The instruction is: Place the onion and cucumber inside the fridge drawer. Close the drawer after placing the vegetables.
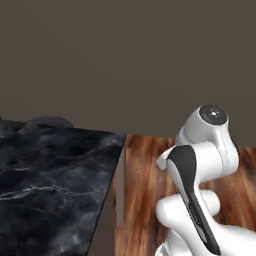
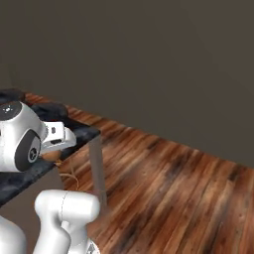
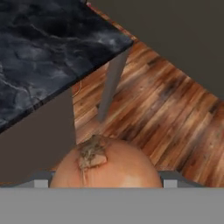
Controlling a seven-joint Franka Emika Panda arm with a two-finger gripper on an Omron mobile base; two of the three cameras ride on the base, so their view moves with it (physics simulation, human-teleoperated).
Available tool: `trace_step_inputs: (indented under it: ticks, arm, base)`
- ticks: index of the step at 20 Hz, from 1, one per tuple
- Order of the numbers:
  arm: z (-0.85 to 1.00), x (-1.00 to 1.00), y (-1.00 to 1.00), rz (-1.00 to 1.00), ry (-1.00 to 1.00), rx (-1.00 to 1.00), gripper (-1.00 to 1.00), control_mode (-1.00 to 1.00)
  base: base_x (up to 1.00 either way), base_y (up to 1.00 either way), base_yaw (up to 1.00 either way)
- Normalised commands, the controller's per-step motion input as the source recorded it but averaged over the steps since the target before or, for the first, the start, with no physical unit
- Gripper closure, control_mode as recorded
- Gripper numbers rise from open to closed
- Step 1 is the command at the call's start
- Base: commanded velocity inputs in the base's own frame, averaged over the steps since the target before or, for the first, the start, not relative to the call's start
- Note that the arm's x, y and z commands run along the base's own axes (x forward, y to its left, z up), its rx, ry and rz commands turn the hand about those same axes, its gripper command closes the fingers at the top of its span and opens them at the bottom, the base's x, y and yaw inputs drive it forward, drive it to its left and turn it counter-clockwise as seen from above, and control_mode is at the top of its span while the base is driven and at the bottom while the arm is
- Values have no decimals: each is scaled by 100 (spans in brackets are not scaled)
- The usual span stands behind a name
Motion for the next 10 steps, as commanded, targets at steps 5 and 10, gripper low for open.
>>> trace_step_inputs:
  ticks: [5, 10]
  arm:
    - [0, 0, 0, 0, 0, 0, 100, 100]
    - [0, 0, 0, 0, 0, 0, 100, 100]
  base:
    - [71, 0, -49]
    - [62, 0, -50]
